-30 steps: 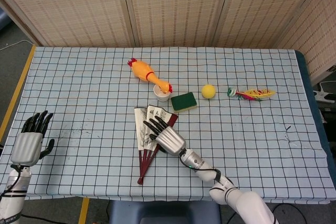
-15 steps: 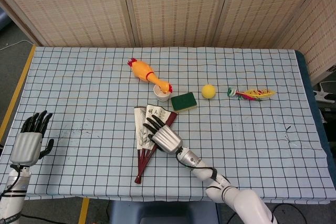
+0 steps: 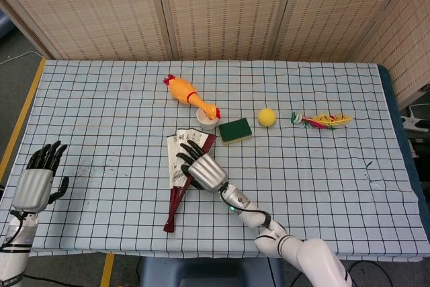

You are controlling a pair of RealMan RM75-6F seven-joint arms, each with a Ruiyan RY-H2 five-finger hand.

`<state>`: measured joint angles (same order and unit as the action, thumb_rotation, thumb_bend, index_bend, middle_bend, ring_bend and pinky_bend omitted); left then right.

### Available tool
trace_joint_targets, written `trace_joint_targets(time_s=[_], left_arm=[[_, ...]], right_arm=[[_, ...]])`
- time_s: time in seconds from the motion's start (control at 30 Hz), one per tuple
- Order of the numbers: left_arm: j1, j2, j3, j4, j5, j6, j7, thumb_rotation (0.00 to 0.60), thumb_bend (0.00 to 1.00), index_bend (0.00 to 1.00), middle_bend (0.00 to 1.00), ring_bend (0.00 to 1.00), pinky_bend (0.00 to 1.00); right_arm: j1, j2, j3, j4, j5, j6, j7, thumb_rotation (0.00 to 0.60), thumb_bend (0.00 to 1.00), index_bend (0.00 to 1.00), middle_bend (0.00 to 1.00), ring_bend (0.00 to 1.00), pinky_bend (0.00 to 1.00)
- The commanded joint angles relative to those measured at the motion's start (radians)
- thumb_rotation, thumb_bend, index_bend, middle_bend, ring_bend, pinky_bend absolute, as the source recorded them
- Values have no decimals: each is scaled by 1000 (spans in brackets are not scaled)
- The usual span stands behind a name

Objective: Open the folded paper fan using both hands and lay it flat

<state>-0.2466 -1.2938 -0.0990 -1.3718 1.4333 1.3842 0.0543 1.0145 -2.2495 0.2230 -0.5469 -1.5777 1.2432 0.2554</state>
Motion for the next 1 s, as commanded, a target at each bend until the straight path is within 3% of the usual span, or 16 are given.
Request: trace_joint_targets(time_s=[0.03,0.23,0.43,0.53,0.6,0.7,0.77,0.93,1.0], left_arm=[[0,1,1,3,-1,-2,-4,600,471,58,0,0,120],[-2,5,8,1,14,-6,-38,600,472,87,0,0,120],[-23,15,19,15,11,-78,-179,600,468,279,0,0,125],[-41,25,28,17,5,-149,-319,600,452,330,0,0,119],[-52,44,37,8,17,-186,-443,600,443,278,0,0,118],[-71,99,69,-20,80,-235,-733,600,446,80,0,0,117],[-88,140,106,-19,149,-251,-879,600,449,16,0,0,115],[-115,183,162,-13,241,-267,-992,600,444,0,0,0,98],[-151,222,219,-10,326,-293,-1083,600,443,0,0,0,90]], right_arm=[[26,36,36,-70,21,19,-14,600,786,834,215,0,53],[50,89,90,-208,55,-1,-57,600,786,836,217,0,53],[85,127,185,-362,149,-95,-76,600,787,836,219,0,53],[100,132,217,-399,186,-123,-109,600,786,836,219,0,53],[107,133,234,-415,210,-140,-124,600,786,836,219,0,53],[118,129,263,-422,242,-150,-144,600,787,836,219,0,54],[125,126,279,-424,260,-155,-146,600,786,836,219,0,54],[132,123,291,-421,275,-161,-145,600,787,836,219,0,54],[138,118,301,-417,291,-169,-141,600,787,836,219,0,54]])
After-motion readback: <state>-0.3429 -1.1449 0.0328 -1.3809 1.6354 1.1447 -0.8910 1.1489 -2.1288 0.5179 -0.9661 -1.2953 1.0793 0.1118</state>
